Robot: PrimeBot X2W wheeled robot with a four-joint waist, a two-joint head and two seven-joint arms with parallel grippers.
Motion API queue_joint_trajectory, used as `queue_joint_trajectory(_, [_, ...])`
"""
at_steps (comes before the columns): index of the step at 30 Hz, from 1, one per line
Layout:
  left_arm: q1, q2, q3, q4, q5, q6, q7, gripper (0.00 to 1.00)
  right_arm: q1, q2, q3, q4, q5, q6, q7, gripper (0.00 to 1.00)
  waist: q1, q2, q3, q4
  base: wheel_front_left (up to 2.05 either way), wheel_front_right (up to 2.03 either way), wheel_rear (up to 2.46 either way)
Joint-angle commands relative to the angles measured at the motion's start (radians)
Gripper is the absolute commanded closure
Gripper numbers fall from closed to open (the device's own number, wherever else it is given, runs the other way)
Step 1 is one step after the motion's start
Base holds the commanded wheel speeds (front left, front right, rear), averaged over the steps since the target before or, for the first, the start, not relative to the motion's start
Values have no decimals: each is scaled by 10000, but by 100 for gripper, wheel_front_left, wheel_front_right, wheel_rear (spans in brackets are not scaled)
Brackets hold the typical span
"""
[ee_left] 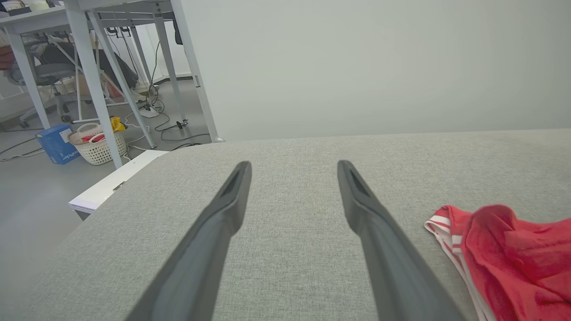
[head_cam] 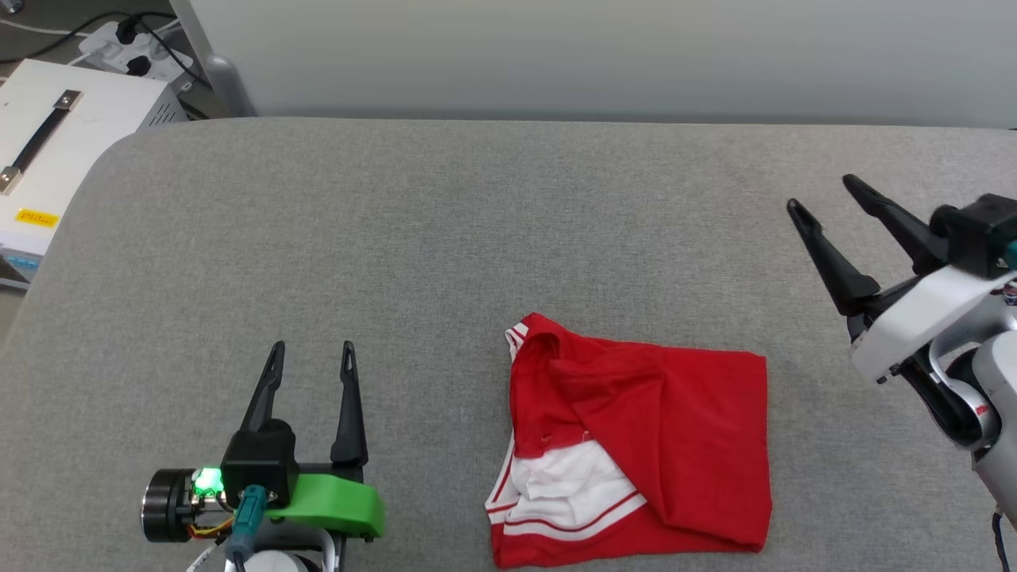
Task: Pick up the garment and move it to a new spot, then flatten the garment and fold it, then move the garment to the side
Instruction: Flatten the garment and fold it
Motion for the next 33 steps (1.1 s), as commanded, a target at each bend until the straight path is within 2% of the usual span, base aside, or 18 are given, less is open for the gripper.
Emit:
queue_joint_trajectory(1, [170,52,39,-61,-4,-6,-57,0,421,176,-403,-44,-407,-7,-283,0,0,0,-194,-205,0,0,0])
queue_joint_trajectory(5, [291,43,89,-123,-20,-23,-57,0,1497,670,-2024,-288,-1785,-7,-806,0,0,0,-314,-350,0,0,0])
queue_joint_trajectory(8, [379,33,99,-184,-30,-50,-57,0,2434,1277,-3214,-644,-2716,-7,-1011,0,0,0,-407,-400,0,0,0])
queue_joint_trajectory(15, [679,11,146,-282,-86,-112,-57,0,4324,2767,-4977,-1723,-4086,-7,-1142,0,0,0,-632,-454,0,0,0])
queue_joint_trajectory(23, [892,15,143,-181,-88,-255,-57,0,5835,3840,-5764,-2511,-4591,-7,-1149,0,0,0,-771,-376,0,0,0])
queue_joint_trajectory(33, [983,-7,136,-12,-101,-344,-57,0,6461,4134,-5939,-2675,-4741,-7,-1151,0,0,0,-806,-264,0,0,0])
